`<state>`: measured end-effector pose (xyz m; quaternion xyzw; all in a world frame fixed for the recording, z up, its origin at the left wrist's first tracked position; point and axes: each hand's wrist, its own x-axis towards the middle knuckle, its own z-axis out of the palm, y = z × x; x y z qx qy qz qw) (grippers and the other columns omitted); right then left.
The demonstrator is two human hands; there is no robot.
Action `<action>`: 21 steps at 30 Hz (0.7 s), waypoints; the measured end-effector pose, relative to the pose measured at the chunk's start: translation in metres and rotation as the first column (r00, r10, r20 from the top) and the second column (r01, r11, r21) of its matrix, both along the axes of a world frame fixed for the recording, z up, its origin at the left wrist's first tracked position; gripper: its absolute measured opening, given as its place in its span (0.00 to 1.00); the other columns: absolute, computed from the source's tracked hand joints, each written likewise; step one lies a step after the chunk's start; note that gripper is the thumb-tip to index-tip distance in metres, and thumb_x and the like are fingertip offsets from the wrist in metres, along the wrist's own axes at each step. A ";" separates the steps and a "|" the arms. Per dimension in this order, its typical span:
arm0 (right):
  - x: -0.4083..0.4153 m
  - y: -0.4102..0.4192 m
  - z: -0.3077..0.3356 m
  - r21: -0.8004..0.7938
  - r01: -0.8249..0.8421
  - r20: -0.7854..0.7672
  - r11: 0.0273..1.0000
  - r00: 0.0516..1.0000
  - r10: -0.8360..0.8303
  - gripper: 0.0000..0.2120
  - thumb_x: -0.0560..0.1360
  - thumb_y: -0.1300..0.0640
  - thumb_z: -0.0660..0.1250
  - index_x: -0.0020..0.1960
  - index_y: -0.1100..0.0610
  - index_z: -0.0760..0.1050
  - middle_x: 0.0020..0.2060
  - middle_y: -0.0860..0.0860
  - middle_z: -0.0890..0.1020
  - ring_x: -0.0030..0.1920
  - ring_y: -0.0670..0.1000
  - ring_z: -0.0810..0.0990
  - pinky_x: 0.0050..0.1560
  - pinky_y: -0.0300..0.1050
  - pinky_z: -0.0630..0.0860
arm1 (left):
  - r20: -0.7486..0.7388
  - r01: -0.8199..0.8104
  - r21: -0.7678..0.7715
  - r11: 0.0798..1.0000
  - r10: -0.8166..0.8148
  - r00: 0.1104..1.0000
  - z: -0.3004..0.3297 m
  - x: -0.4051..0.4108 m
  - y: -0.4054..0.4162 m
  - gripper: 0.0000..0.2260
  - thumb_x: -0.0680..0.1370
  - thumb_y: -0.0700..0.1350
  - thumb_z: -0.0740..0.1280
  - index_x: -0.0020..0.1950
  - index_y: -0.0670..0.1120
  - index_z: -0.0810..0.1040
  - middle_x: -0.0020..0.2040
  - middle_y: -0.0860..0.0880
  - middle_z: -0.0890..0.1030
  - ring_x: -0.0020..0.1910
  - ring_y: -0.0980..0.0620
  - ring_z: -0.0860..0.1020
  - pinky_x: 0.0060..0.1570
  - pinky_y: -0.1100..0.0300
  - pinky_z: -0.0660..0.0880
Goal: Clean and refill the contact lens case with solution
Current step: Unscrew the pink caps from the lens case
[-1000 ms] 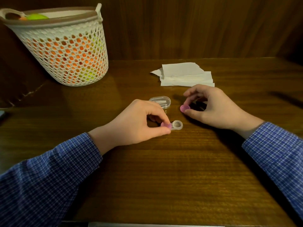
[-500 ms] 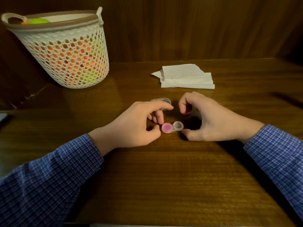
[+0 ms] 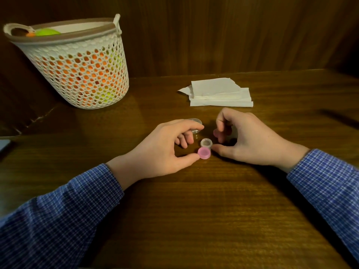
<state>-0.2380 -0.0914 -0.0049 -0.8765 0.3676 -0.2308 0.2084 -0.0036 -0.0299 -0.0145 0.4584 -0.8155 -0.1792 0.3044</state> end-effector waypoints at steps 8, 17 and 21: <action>0.000 0.003 -0.001 0.066 -0.069 0.090 0.995 0.994 0.063 0.11 0.71 0.58 0.75 0.47 0.48 0.75 0.41 0.44 0.86 0.46 0.43 0.84 0.50 0.44 0.82 | -0.007 -0.067 0.009 0.998 0.067 0.998 -0.003 -0.005 -0.002 0.28 0.73 0.54 0.78 0.71 0.54 0.75 0.48 0.56 0.79 0.47 0.55 0.80 0.45 0.63 0.80; 0.006 0.007 -0.003 0.060 -0.042 0.085 0.997 0.996 0.037 0.14 0.70 0.43 0.78 0.50 0.44 0.76 0.41 0.41 0.85 0.45 0.40 0.83 0.45 0.32 0.78 | -0.008 -0.173 0.010 0.985 0.173 0.985 -0.007 -0.011 -0.005 0.25 0.70 0.58 0.80 0.63 0.58 0.75 0.42 0.56 0.77 0.42 0.55 0.78 0.43 0.72 0.75; 0.005 0.007 -0.003 0.068 -0.065 0.087 0.996 0.995 0.059 0.14 0.70 0.44 0.78 0.51 0.45 0.77 0.43 0.38 0.85 0.46 0.40 0.84 0.48 0.30 0.77 | 0.009 -0.125 0.023 0.992 0.125 0.992 -0.005 -0.006 -0.002 0.27 0.71 0.57 0.79 0.66 0.58 0.73 0.49 0.59 0.76 0.44 0.54 0.79 0.42 0.64 0.79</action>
